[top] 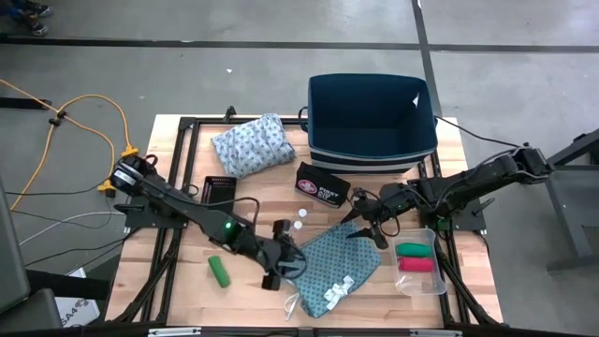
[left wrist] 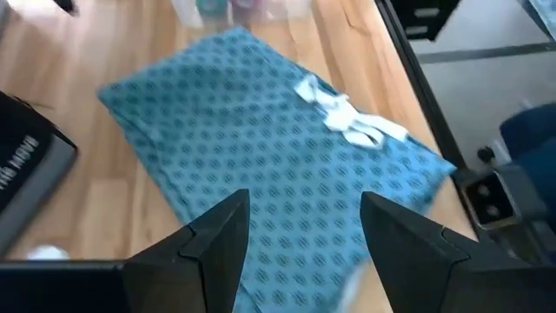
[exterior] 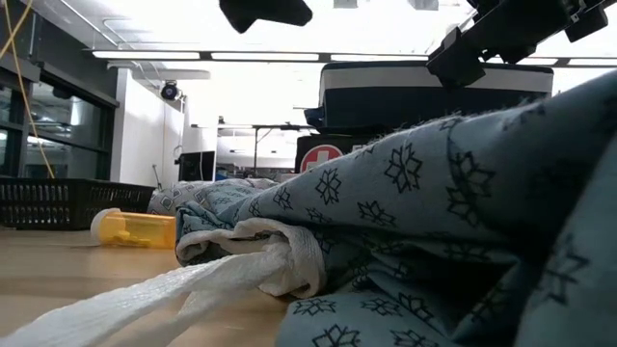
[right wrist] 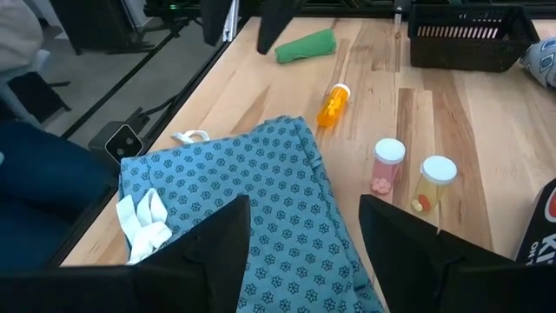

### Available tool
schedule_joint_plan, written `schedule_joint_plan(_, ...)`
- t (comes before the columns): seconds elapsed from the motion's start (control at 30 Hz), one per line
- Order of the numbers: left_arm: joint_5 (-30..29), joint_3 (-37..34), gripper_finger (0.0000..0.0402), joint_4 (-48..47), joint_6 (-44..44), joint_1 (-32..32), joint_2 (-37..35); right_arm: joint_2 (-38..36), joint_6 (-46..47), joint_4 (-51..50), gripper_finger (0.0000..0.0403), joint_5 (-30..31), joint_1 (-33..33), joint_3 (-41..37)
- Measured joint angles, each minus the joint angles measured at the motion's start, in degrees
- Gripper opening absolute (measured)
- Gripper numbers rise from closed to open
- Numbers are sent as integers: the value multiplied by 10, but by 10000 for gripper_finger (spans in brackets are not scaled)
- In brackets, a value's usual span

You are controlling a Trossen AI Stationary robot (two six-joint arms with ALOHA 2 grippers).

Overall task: Pick & place medical supplies in basket/bin
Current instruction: Put the green bandage into the transparent bin

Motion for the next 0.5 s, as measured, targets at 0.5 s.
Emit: schedule_joint_plan(0.5, 44, -75, 211, 0, -45, -89, 0, 0, 0, 0, 204, 0, 0, 0)
